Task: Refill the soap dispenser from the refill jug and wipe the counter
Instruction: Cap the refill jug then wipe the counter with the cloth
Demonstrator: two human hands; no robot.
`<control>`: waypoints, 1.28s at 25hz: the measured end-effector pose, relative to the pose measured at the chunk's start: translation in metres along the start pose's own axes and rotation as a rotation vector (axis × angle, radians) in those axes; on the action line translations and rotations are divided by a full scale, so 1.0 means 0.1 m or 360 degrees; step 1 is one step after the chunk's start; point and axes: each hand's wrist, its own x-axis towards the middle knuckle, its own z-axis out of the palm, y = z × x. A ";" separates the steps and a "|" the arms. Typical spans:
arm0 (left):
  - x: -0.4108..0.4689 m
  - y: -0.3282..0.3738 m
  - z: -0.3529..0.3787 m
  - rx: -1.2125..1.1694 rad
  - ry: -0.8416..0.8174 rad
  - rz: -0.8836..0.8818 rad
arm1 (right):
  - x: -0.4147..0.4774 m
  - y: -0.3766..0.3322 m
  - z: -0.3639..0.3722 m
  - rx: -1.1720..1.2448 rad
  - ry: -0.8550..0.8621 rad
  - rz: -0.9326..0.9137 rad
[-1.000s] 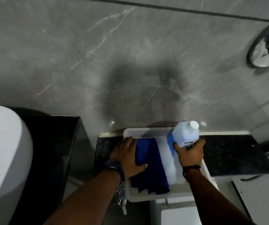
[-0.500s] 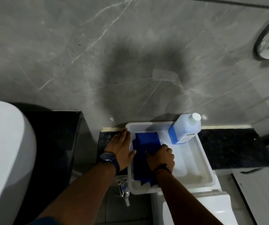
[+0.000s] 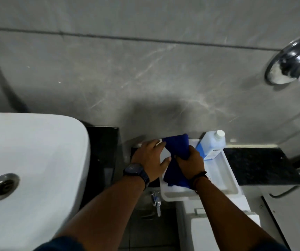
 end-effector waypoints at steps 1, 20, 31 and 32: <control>-0.12 0.05 -0.25 -0.0006 0.0039 0.0031 | -0.17 -0.19 -0.13 0.0042 0.0094 -0.0074; -4.67 -1.85 -2.24 -0.0082 0.0037 -0.0290 | -4.25 -1.91 0.84 0.0353 0.0567 0.0090; -5.00 -2.74 -1.77 0.0138 -0.0158 -0.0826 | -4.09 -1.55 2.41 -0.0938 -0.0301 -0.0189; -5.03 -2.76 -1.78 0.0133 -0.0172 -0.0853 | -4.08 -1.61 2.50 -0.0961 -0.0293 -0.0229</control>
